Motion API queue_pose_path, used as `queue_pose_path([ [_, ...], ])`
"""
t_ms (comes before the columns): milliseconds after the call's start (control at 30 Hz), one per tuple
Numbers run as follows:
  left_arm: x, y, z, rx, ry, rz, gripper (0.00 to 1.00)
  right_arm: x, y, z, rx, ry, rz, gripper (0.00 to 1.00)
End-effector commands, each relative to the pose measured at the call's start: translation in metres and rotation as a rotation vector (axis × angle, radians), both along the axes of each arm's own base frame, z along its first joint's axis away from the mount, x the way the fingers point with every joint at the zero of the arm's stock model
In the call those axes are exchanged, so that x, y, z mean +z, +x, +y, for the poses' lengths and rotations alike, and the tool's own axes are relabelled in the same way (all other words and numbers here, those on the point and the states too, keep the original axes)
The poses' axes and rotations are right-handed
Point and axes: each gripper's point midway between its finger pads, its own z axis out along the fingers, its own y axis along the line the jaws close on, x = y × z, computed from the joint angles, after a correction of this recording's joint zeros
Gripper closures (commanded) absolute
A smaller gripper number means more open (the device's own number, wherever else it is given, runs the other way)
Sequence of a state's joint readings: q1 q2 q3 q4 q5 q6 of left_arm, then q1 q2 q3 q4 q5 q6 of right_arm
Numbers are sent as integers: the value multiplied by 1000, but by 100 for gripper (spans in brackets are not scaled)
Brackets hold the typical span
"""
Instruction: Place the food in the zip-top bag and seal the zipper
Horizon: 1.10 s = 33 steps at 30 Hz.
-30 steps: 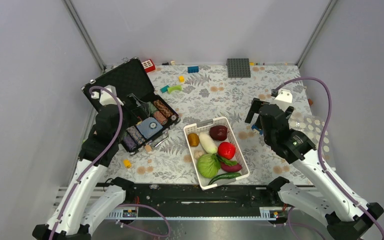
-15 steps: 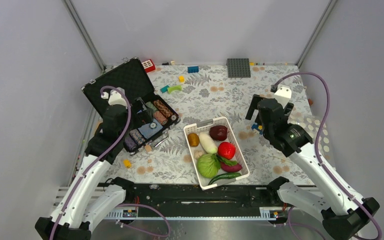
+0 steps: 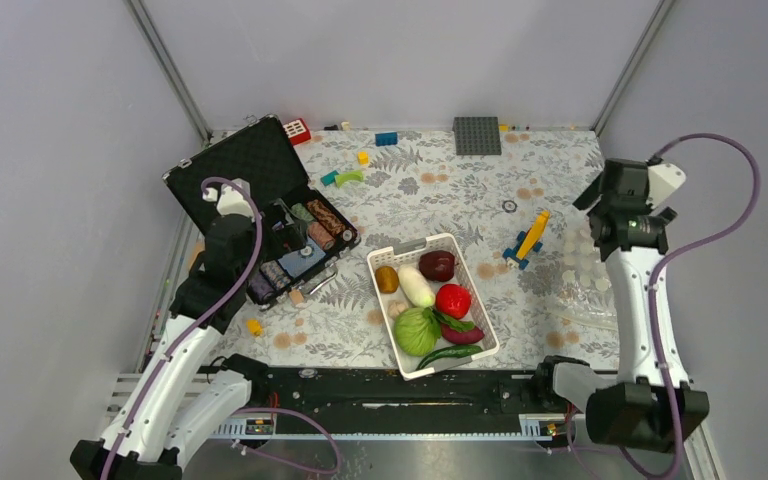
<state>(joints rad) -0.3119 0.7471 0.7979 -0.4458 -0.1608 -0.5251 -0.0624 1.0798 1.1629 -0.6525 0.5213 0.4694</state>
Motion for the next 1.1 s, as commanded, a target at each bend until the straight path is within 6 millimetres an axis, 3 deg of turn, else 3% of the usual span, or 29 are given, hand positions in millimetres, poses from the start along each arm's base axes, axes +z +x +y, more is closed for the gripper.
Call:
queue_pose_path([
  [0,20,4,-6,-36,-12,-88,1,-30,-7,-43,-169,70,85,0],
  [67,19,4,-3,-24,-10,-93,1,-48,-7,-63,-241,94,133,0],
  [200,20,3,-3,-27,-3,-90,1,-100,4,-77,-286,132,233,0],
  [367,16,4,-3,-24,1,-83,1,-156,15,-71,-294,220,334,0],
  [467,15,6,0,-9,8,-81,1,-177,18,-66,-286,261,379,0],
  [700,14,8,-2,-15,8,-83,1,-196,11,-57,-265,295,419,0],
  [867,14,9,-1,-15,20,-84,1,-217,-10,-39,-218,351,495,0],
  [1067,12,14,-1,-11,31,-79,1,-221,-29,-32,-98,312,542,0],
])
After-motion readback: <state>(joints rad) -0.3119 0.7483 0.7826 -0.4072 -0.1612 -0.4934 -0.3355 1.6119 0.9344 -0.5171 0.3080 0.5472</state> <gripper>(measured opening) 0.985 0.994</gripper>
